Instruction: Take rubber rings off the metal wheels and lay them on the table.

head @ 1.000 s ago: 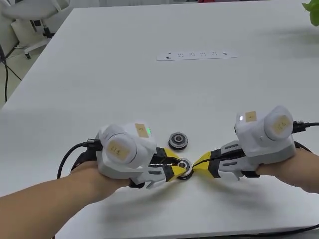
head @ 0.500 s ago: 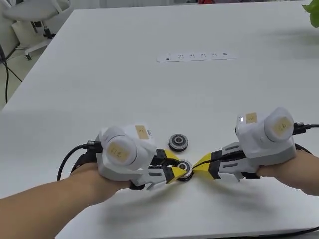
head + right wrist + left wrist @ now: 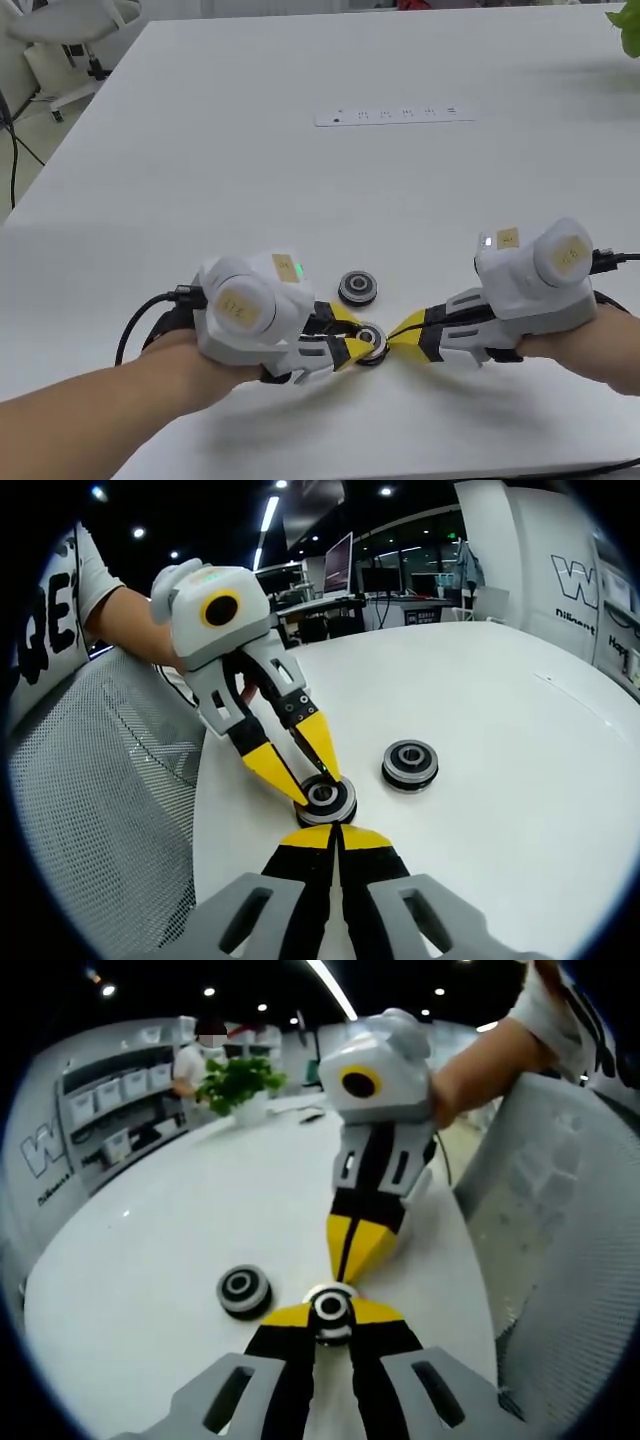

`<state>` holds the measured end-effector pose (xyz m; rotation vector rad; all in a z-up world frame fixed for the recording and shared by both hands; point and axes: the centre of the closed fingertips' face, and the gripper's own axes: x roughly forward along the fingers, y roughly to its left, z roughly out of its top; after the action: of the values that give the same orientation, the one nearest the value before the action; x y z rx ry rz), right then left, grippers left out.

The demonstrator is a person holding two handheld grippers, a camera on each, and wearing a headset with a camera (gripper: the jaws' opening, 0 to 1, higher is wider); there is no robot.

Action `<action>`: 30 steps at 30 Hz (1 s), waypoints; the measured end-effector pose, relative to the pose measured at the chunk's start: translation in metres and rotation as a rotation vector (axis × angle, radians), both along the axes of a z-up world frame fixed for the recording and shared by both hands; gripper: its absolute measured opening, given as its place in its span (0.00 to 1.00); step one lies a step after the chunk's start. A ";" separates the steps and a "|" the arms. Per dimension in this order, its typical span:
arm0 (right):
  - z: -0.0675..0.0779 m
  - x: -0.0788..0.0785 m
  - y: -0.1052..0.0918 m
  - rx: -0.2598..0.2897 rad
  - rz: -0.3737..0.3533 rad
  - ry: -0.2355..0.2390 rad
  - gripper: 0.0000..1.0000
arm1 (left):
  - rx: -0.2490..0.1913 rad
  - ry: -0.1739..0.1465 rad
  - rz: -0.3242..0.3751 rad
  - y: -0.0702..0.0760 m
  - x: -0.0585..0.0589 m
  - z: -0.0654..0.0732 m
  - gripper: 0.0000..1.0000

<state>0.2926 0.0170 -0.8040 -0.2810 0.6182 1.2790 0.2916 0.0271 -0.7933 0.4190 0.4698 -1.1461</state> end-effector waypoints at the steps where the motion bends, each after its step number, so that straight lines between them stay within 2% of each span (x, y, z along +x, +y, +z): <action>1: 0.000 0.000 0.000 -0.001 0.002 -0.002 0.00 | 0.000 0.000 0.000 0.000 0.000 0.000 0.13; 3: 0.000 0.000 0.000 -0.002 0.004 -0.003 0.00 | 0.000 0.000 0.000 0.000 0.000 0.000 0.13; 4: 0.001 -0.002 0.000 0.000 0.013 0.018 0.00 | 0.000 0.001 -0.002 0.000 0.000 0.000 0.13; 14: 0.000 -0.001 0.000 -0.011 0.012 -0.003 0.00 | 0.001 0.000 -0.002 0.000 0.000 0.000 0.13; 23: 0.001 0.000 -0.001 -0.010 -0.016 0.023 0.00 | 0.008 0.000 0.001 -0.001 0.000 0.000 0.13; 30: 0.005 0.002 -0.001 0.012 -0.036 0.038 0.00 | 0.016 -0.003 0.003 -0.001 0.001 0.000 0.12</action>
<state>0.2943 0.0162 -0.7988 -0.2349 0.6452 1.2554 0.2921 0.0264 -0.7932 0.4337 0.4768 -1.1394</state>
